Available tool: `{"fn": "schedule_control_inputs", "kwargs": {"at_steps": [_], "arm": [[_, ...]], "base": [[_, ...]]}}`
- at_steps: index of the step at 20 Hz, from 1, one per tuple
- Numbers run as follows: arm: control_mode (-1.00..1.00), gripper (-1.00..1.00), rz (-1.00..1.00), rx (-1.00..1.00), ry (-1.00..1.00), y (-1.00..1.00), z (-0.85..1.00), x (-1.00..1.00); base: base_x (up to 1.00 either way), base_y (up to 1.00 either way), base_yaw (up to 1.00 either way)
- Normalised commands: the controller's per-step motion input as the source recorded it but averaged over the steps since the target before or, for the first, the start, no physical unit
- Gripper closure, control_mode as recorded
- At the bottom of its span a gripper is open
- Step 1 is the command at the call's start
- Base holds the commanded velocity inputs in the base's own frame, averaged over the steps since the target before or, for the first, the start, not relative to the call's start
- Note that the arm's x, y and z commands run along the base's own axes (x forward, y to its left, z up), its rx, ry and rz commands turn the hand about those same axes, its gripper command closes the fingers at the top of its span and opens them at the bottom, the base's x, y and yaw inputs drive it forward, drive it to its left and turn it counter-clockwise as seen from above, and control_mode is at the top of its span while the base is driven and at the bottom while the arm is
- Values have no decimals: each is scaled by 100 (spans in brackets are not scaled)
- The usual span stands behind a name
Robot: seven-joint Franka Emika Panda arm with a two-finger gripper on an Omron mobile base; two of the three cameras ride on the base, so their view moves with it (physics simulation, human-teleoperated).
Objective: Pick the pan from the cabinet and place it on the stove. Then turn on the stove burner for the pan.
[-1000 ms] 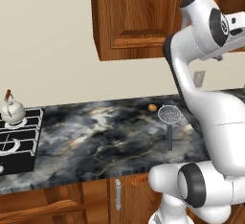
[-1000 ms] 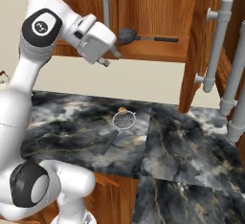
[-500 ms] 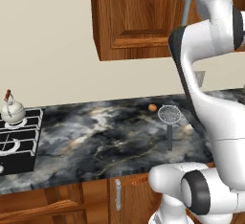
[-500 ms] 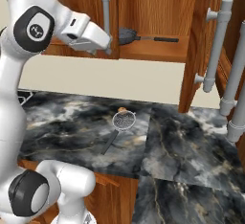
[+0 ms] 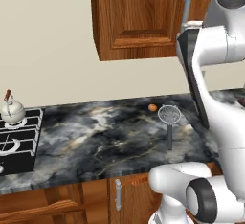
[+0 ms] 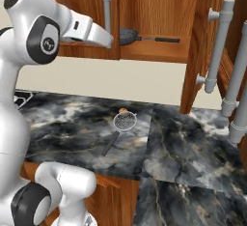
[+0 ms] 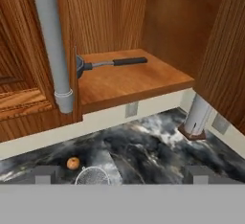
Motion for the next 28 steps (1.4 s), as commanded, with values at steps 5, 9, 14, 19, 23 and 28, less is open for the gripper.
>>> {"fn": "schedule_control_inputs", "kwargs": {"at_steps": [5, 9, 14, 19, 23, 28], "arm": [[-100, -100, 23, 0, -11, 37, 8, 46], [-100, -100, 21, 0, -6, 8, 8, 47], [-100, -100, 15, 0, -3, 0, 5, 39], [-100, -100, 10, 0, 0, 0, 4, 33], [-100, -100, 2, 0, 0, -1, 7, 21], [-100, -100, 0, 0, 0, 0, 6, 19]], "base": [[0, 0, 0], [0, 0, 0], [0, 0, 0], [0, 0, 0], [0, 0, 0], [0, 0, 0]]}}
